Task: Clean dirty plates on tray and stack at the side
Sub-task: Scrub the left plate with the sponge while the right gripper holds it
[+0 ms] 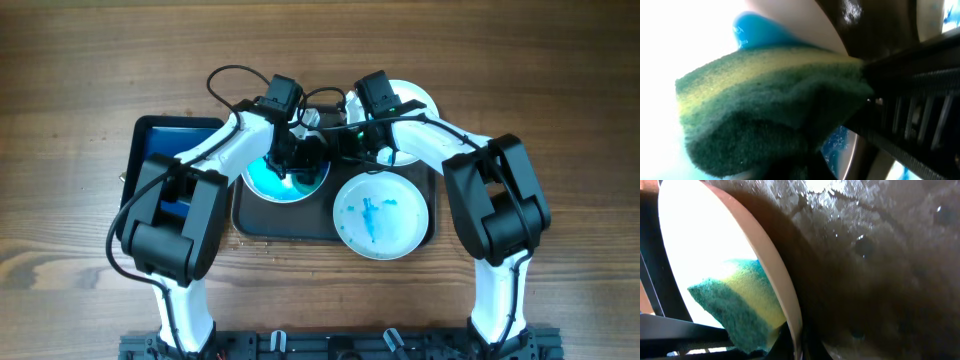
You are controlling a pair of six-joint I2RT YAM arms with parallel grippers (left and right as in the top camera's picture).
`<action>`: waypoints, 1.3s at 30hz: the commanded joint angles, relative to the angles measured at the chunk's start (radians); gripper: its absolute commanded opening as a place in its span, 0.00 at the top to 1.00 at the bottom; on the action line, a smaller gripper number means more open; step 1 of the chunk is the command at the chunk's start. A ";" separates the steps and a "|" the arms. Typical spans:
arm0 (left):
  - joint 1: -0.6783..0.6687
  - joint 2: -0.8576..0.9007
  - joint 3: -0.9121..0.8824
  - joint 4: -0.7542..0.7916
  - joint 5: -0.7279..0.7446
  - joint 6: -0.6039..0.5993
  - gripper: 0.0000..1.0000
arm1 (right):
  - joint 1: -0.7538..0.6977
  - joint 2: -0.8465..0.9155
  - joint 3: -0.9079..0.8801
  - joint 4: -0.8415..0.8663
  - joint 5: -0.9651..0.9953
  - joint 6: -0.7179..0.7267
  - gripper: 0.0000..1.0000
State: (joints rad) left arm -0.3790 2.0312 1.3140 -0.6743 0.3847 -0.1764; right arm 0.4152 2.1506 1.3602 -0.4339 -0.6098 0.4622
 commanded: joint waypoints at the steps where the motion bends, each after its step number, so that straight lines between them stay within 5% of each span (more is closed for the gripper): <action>1: 0.019 0.045 -0.024 0.073 -0.414 -0.261 0.96 | 0.032 0.073 -0.027 -0.005 -0.030 -0.006 0.96; 4: 0.060 0.045 -0.024 0.028 -0.746 -0.421 0.96 | 0.032 0.073 -0.027 -0.008 -0.015 0.006 0.96; 6: 0.070 0.045 -0.024 -0.026 -0.805 -0.446 0.96 | 0.032 0.073 -0.027 -0.008 -0.011 0.009 0.96; 9: 0.065 0.045 -0.024 -0.110 -0.711 -0.418 0.96 | 0.032 0.073 -0.027 -0.007 -0.011 0.012 0.96; 16: 0.062 0.045 -0.024 -0.203 -0.051 0.012 0.96 | 0.032 0.071 -0.026 -0.016 -0.011 0.012 0.96; 22: 0.071 0.045 -0.022 -0.190 -0.114 -0.001 0.96 | 0.036 -0.054 -0.026 -0.129 0.287 0.029 0.96; 29: 0.068 0.038 0.100 -0.249 -0.553 -0.362 0.96 | 0.047 -0.084 -0.026 -0.177 0.408 0.062 0.96; 32: 0.067 0.043 0.097 -0.260 -0.647 -0.393 0.96 | 0.047 -0.082 -0.026 -0.177 0.408 0.061 0.96; 36: 0.055 0.043 0.059 -0.298 -0.558 -0.375 0.96 | 0.047 -0.082 -0.026 -0.172 0.407 0.061 0.96; 39: 0.031 0.043 0.012 -0.246 -0.235 -0.155 0.96 | 0.047 -0.082 -0.026 -0.171 0.399 0.050 0.96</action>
State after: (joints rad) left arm -0.3317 2.0384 1.3975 -0.9424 -0.1059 -0.5129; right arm 0.4931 2.0701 1.3552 -0.5903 -0.3267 0.5114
